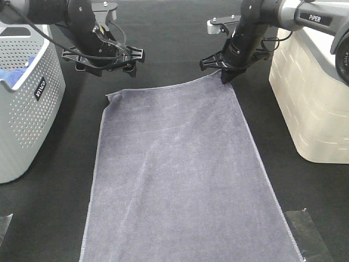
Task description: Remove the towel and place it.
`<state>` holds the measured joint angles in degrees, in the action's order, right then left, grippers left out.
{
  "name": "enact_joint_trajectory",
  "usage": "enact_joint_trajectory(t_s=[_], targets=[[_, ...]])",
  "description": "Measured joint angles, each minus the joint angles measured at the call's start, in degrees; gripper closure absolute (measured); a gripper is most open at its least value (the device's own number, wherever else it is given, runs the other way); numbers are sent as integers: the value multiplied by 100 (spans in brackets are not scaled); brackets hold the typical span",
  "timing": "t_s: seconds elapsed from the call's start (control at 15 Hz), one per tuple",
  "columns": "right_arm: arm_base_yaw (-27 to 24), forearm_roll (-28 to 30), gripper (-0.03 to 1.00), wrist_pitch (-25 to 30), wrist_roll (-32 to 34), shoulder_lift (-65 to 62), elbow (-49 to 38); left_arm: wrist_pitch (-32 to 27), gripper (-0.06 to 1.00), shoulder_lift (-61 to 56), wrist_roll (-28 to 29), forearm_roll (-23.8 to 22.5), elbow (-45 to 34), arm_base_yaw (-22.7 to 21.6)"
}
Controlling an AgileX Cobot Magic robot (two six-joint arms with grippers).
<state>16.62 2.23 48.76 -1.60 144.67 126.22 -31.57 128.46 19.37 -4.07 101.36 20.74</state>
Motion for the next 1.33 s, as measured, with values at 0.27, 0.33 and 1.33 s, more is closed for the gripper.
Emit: enact_joint_trajectory(t_s=[0.27, 0.33, 1.33], targets=[[0, 6, 97, 40, 6, 0, 0, 40, 18, 0, 945, -178, 17, -229], [0, 6, 97, 46, 6, 0, 0, 34, 18, 6, 1083, -138, 40, -344], [0, -86, 97, 126, 17, 0, 0, -905, 19, 877, 625, 441, 814, -498]])
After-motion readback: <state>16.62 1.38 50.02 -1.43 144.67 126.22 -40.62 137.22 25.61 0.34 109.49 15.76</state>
